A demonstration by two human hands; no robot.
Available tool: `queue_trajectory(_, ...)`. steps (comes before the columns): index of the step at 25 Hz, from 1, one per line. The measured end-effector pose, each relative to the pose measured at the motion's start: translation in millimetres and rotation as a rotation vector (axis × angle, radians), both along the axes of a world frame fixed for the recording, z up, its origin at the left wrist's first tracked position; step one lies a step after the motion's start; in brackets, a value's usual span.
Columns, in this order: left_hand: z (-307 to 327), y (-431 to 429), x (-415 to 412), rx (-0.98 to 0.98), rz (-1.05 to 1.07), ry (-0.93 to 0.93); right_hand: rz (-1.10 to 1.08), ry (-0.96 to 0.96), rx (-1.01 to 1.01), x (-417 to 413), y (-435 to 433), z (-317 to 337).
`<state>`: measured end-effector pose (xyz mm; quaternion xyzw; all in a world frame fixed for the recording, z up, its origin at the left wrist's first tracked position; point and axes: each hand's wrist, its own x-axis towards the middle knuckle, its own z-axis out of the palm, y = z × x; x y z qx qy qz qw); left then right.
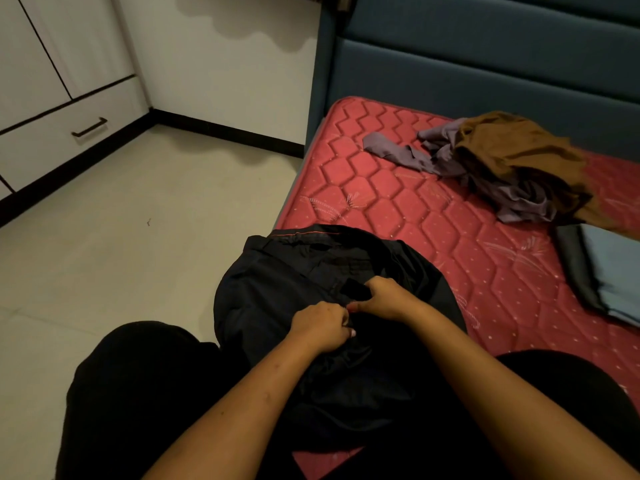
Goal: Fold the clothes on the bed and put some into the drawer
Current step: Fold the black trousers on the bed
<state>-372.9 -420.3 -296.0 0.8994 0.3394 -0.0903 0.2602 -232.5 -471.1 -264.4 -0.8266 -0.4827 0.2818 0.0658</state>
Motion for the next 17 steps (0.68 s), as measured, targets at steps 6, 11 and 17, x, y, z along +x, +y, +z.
queue_trajectory(6, -1.8, 0.1, -0.7, -0.02, 0.087, -0.056, -0.005, -0.019, -0.039, -1.0, -1.1, 3.8)
queue_trajectory(11, -3.4, 0.3, -0.8, -0.008, 0.061, -0.006, -0.036, -0.046, -0.129, -6.6, 0.7, 5.2)
queue_trajectory(17, -1.5, -2.4, -0.5, -0.019, -0.021, 0.087, -0.024, -0.148, -0.118, -11.8, -0.7, 3.8)
